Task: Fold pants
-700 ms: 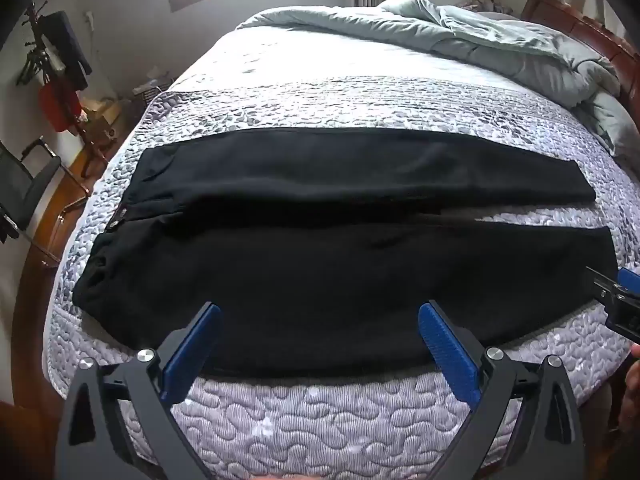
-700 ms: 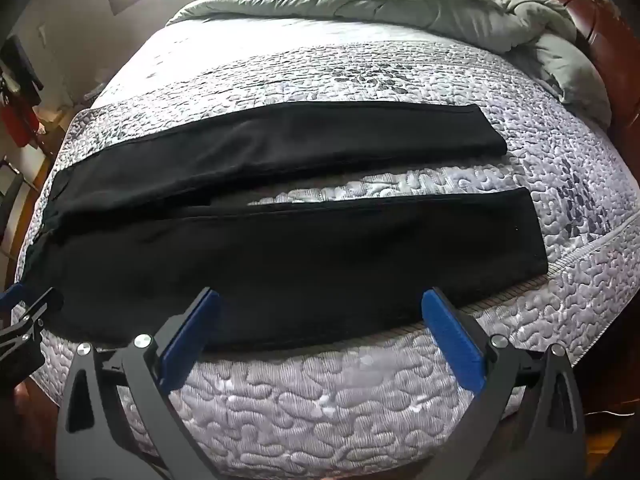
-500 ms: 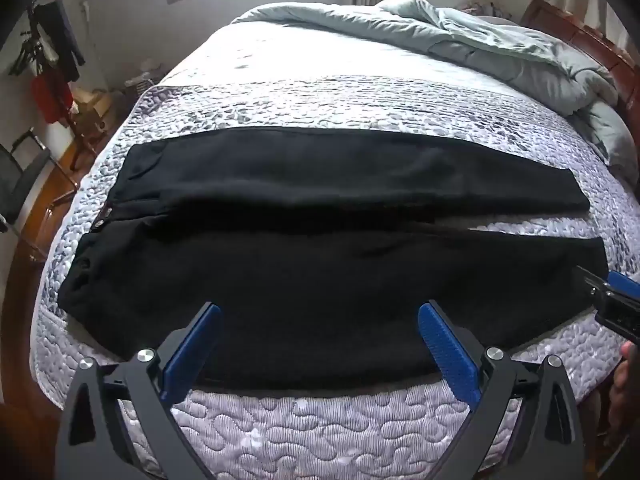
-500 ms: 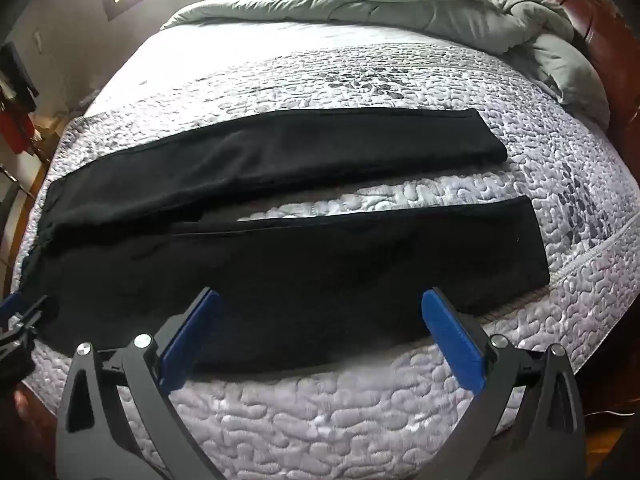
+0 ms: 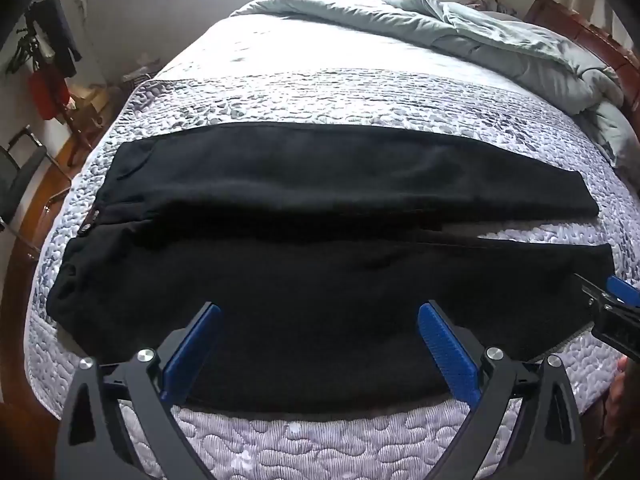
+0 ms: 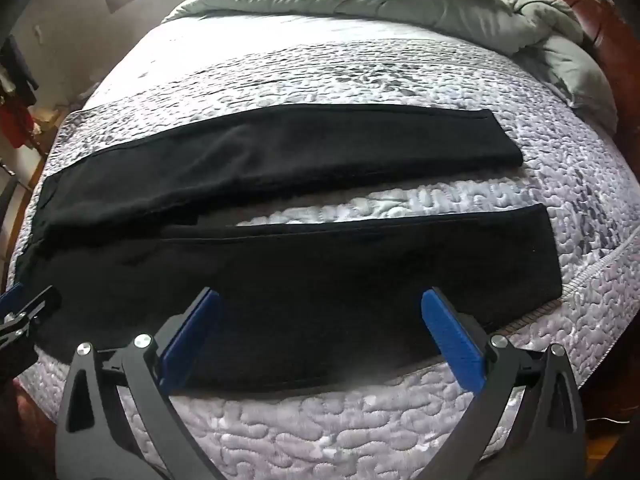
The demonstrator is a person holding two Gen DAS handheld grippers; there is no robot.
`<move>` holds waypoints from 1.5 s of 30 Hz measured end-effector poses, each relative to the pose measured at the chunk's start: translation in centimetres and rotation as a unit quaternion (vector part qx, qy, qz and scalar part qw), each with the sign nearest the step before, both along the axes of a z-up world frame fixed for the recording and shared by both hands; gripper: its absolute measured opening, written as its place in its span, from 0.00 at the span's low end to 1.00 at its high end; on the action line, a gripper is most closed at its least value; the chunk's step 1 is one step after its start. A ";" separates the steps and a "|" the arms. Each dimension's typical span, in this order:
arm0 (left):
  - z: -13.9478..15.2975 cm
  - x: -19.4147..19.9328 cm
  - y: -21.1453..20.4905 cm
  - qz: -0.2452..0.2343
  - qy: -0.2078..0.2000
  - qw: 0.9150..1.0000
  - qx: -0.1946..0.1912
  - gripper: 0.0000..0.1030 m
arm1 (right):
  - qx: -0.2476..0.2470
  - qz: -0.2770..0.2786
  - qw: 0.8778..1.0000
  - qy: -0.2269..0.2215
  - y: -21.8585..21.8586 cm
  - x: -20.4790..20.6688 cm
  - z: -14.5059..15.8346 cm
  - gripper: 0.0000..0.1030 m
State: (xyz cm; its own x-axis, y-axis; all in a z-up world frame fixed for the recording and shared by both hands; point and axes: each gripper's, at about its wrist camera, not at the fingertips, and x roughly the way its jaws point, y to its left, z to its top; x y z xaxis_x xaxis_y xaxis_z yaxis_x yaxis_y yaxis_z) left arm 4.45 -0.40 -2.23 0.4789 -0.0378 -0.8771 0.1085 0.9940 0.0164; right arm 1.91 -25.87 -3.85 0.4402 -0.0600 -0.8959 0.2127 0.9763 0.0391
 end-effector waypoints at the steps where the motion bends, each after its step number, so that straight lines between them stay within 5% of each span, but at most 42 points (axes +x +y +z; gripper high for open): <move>1: 0.0 0.0 0.0 0.000 -0.001 1.000 0.000 0.96 | -0.003 0.002 1.000 0.002 0.1 0.1 0.0 0.97; 45: 0.3 0.2 -0.8 -0.005 -0.004 1.000 0.003 0.96 | 0.005 0.020 1.000 -0.008 0.5 0.2 0.2 0.97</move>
